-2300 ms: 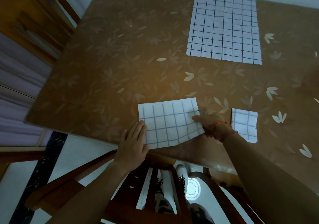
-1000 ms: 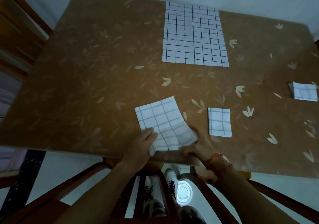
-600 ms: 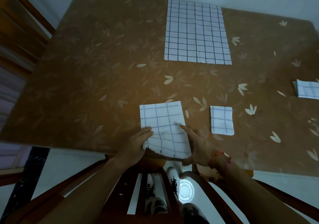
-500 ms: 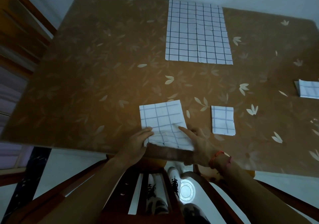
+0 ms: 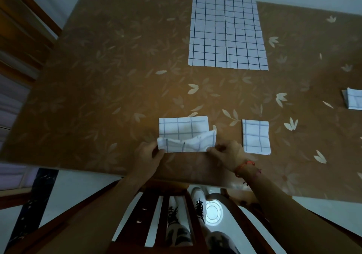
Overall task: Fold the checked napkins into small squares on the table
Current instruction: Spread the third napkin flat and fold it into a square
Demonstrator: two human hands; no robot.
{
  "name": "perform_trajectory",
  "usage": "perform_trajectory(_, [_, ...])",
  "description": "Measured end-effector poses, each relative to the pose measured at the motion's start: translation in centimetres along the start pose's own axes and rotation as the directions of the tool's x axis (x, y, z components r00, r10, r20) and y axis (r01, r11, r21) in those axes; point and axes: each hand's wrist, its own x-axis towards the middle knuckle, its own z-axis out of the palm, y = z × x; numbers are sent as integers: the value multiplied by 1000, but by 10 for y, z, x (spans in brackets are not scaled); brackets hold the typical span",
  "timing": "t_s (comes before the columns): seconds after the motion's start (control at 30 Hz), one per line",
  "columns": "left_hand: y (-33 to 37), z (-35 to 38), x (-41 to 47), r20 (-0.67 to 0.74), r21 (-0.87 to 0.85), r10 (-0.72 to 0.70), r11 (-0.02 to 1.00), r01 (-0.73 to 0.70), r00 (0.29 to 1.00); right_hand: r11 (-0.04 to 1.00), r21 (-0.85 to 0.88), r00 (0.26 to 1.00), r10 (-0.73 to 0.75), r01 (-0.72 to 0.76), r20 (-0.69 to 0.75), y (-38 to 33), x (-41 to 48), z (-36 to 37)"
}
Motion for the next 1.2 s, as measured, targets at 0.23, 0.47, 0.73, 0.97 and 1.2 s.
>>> perform_trajectory(0.23, [-4, 2, 20, -46, 36, -84, 996, 86, 995, 980, -27, 969, -197, 195, -152, -97, -31, -27])
perform_trajectory(0.47, [-9, 6, 28, -57, 80, -51, 995, 56, 997, 990, 9, 971, -137, 142, -195, -106, -15, -26])
perform_trajectory(0.73, [-15, 8, 26, 65, 437, 400, 812, -386, 914, 997, -17, 968, -80, 78, -239, -108, -7, -23])
perform_trajectory(0.97, [-27, 5, 37, 299, 589, 238, 716, -375, 924, 994, -77, 957, -91, 72, -274, -115, -12, -23])
perform_trajectory(1.2, [-27, 6, 36, 314, 614, 203, 702, -361, 928, 803, -419, 731, -576, 423, -367, -137, -51, 10])
